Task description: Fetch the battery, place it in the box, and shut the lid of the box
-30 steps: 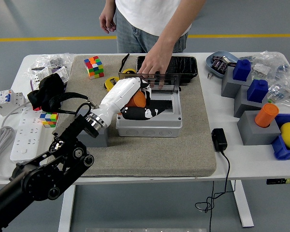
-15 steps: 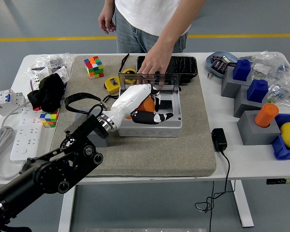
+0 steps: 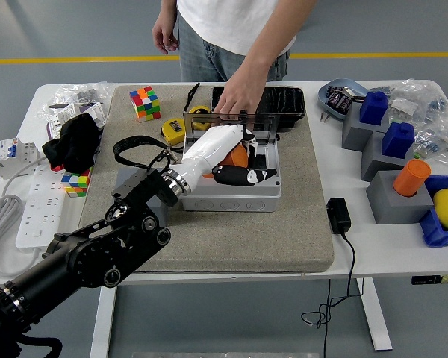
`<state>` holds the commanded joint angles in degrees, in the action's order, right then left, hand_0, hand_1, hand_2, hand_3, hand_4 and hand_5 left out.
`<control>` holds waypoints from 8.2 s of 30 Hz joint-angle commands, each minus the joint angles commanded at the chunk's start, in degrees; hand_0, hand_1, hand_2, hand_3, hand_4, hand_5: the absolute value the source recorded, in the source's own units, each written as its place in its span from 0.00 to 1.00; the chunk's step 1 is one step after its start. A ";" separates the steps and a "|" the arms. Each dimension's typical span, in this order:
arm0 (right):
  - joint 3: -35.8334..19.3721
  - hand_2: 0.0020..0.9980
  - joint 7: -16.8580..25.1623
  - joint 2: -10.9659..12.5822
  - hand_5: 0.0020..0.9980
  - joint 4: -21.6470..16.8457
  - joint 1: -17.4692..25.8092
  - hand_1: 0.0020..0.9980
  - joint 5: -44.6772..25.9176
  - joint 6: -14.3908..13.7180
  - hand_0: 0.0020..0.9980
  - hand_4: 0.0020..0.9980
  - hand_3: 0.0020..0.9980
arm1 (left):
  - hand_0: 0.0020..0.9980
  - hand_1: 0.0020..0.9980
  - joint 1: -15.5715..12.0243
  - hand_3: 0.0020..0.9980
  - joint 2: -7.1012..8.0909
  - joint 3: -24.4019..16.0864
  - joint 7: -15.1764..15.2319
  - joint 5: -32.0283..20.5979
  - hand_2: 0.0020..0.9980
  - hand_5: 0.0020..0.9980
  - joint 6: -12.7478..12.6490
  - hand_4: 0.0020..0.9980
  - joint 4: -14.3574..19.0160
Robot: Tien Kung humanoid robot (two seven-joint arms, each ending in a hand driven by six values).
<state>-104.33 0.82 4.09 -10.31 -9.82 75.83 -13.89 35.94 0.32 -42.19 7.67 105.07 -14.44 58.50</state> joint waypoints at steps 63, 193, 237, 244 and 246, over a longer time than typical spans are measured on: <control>1.47 0.77 -0.29 0.24 1.00 0.00 -0.23 0.82 -0.49 -0.01 0.84 1.00 0.81 | 0.03 0.00 8.95 0.00 -0.32 7.38 5.12 -7.08 0.00 0.50 -1.13 0.81 -14.53; 0.80 0.77 0.07 -0.38 1.00 0.00 0.84 0.82 -0.07 0.24 0.84 1.00 0.81 | 0.87 0.98 -3.63 0.85 4.14 -30.35 2.47 -27.07 0.94 1.00 11.89 1.00 12.03; 0.49 0.77 0.23 -0.57 1.00 0.00 0.56 0.82 -0.59 0.07 0.84 1.00 0.81 | 0.87 0.98 1.37 0.85 5.54 -28.58 1.40 1.86 0.93 1.00 10.60 1.00 5.98; 0.57 0.77 0.28 -0.71 1.00 0.00 0.53 0.82 -0.76 -0.02 0.84 1.00 0.81 | 1.00 1.00 2.47 0.91 6.05 -27.55 -2.93 12.94 0.96 1.00 15.45 1.00 6.53; 0.62 0.77 0.30 -0.63 1.00 0.00 0.40 0.82 -0.83 -0.06 0.84 1.00 0.81 | 1.00 1.00 2.95 0.95 6.48 -26.99 -5.03 17.31 1.00 1.00 17.92 1.00 7.33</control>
<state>-103.71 1.12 3.47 -10.31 -9.42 75.00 -13.94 38.89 6.79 -69.18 2.64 122.38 3.48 65.83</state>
